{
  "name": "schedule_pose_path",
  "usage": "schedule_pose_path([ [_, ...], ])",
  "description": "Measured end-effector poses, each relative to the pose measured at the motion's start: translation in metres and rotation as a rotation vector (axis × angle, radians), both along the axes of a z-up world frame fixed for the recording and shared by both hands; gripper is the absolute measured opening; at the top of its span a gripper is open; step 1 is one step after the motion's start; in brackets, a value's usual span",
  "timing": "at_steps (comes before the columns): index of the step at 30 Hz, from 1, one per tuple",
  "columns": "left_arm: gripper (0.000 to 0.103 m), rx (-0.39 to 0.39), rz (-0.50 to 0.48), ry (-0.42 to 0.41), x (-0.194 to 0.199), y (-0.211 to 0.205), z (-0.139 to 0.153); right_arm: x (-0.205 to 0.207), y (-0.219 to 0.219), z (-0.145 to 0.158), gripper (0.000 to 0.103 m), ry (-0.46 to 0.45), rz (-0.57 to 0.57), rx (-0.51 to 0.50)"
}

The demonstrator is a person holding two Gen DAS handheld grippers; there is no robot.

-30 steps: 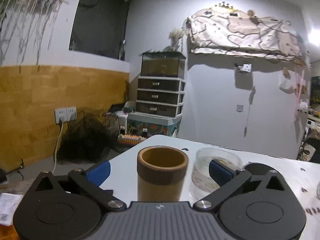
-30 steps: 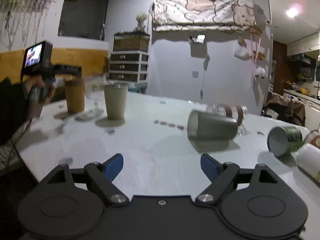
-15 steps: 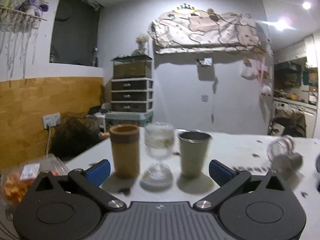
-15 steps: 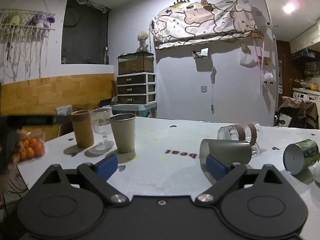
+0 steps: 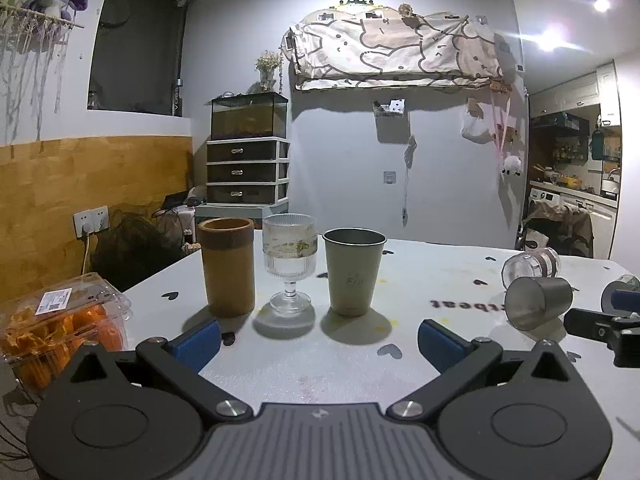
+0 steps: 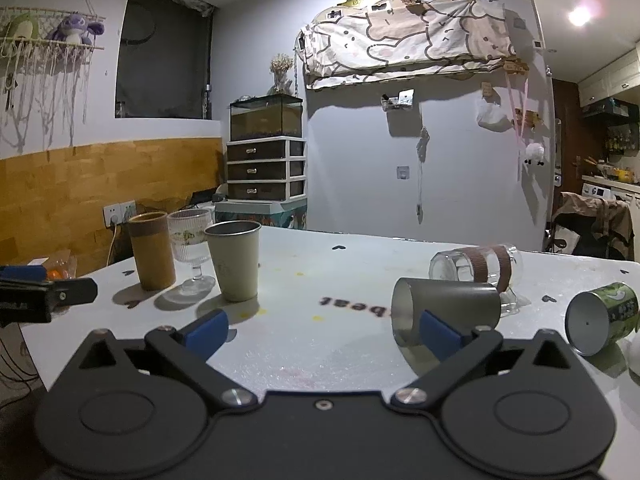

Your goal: Flip cup upright

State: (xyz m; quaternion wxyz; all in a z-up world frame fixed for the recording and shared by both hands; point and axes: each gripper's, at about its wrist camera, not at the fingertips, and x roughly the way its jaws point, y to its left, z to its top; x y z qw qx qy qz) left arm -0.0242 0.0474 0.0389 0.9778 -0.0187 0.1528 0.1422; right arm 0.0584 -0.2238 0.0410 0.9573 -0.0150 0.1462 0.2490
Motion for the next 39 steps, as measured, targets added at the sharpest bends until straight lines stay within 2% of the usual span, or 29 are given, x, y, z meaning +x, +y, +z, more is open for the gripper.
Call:
schedule_pose_path([
  [39, 0.103, -0.006, 0.008, 0.028, 0.0003, 0.0049, -0.0033, 0.0023, 0.0044, -0.0018, 0.103, 0.011, 0.007, -0.010],
])
